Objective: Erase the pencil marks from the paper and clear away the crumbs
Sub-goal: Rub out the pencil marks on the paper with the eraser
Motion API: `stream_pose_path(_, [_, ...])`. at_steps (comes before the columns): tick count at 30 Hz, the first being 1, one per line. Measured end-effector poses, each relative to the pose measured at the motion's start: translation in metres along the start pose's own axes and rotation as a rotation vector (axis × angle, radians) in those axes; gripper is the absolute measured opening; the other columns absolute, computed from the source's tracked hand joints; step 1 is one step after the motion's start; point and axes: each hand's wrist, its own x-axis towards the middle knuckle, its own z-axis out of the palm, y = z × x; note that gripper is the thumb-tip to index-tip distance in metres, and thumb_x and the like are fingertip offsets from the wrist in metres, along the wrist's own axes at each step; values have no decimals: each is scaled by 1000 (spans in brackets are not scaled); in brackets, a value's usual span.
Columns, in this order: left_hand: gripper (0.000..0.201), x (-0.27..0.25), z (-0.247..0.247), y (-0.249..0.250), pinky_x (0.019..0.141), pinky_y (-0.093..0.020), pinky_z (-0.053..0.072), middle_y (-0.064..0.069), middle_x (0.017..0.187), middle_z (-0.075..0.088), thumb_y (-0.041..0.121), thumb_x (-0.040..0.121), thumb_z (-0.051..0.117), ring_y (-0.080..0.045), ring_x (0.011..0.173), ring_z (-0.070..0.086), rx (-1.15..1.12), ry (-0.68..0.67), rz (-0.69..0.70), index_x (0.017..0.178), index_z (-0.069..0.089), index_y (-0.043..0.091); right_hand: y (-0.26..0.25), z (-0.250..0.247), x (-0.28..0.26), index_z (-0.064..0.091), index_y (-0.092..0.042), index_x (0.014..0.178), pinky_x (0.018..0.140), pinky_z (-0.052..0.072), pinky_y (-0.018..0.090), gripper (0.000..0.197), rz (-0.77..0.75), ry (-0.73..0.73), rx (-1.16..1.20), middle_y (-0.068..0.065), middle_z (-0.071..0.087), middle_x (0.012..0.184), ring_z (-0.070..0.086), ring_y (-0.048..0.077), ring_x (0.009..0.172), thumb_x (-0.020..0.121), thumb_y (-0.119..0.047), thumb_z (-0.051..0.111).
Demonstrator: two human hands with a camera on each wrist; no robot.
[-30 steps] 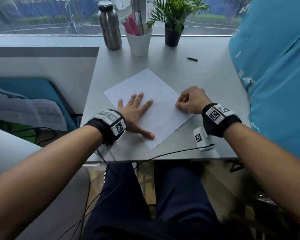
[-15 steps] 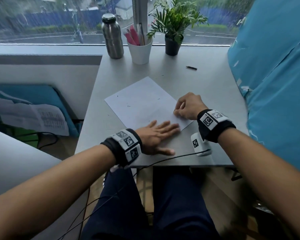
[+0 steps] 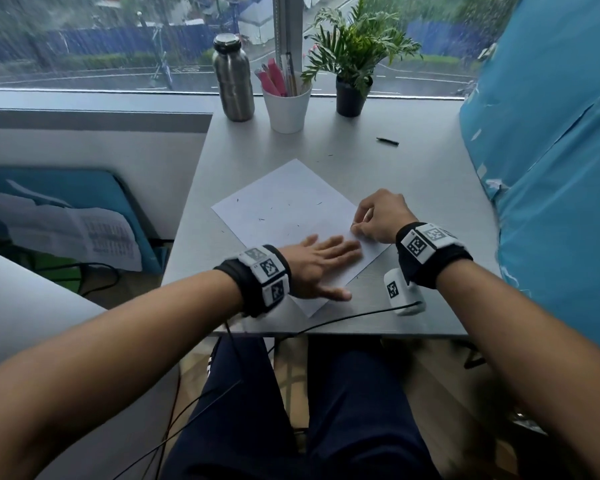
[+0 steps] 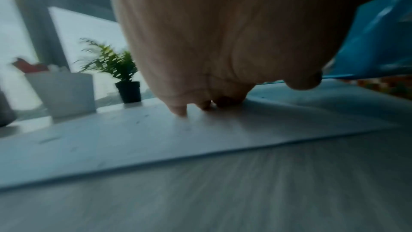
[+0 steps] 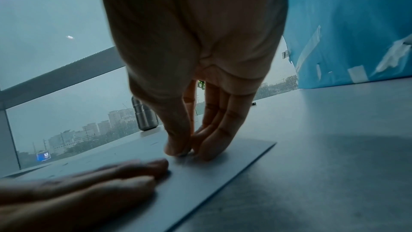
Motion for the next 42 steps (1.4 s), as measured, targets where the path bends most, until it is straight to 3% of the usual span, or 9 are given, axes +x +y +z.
stream_pose_path(7, [130,-34,3,-61,118,-47,-13,6,159,-28,90,62,53,-16,147,-23,-128,83,-347,154,-16,29,-4,-2,-3,77,-16,79,83,54,27,7,12,-5,-8,4,67,80,64,19,86,73,-18,79])
stream_pose_path(12, [156,-36,11,-57,117,-49,-14,8,159,-29,99,34,57,-16,146,-26,-178,137,-448,153,-18,32,-24,4,-12,72,-17,66,74,58,30,9,-10,51,-43,4,70,75,68,20,74,70,-10,75])
stream_pose_path(16, [164,-37,12,-55,117,-51,-15,8,157,-33,100,25,58,-17,144,-30,-176,125,-452,152,-21,32,-56,31,-31,78,-16,73,72,57,25,6,-191,-43,12,-3,69,67,64,10,66,69,-15,81])
stream_pose_path(21, [166,-37,9,-54,116,-50,-18,8,156,-35,98,23,60,-16,143,-33,-173,105,-455,151,-24,33,-71,46,-37,79,-17,77,75,53,22,7,-176,1,42,-3,67,75,62,11,76,71,-19,78])
stream_pose_path(25, [166,-37,10,-55,115,-48,-21,8,155,-36,98,22,60,-16,142,-34,-191,109,-453,151,-24,34,-80,54,-59,79,-15,76,74,54,23,8,-300,-137,-3,-5,71,70,64,9,70,71,-21,78])
stream_pose_path(30, [167,-37,8,-53,114,-48,-22,9,155,-36,97,22,61,-16,142,-34,-205,101,-463,150,-25,35,-68,41,-41,79,-18,78,68,46,15,9,-160,-36,79,-8,70,70,61,4,70,71,-23,81])
stream_pose_path(34, [166,-38,8,-53,115,-49,-20,9,155,-36,97,22,62,-16,142,-34,-200,102,-460,150,-25,35,-76,48,-59,80,-17,78,68,50,16,8,-304,-181,0,-5,73,73,64,5,67,72,-22,80])
stream_pose_path(38, [167,-37,7,-52,115,-50,-20,9,155,-36,97,21,62,-16,142,-34,-214,92,-471,150,-24,35,-65,36,-36,80,-18,79,65,46,11,10,-154,-49,75,-5,73,74,61,2,66,70,-23,82])
stream_pose_path(42, [165,-37,7,-52,115,-49,-20,8,155,-36,96,25,63,-17,142,-34,-191,98,-467,150,-25,34,-76,54,-57,79,-16,77,71,54,20,11,-293,-145,6,-4,73,75,65,7,70,69,-22,81])
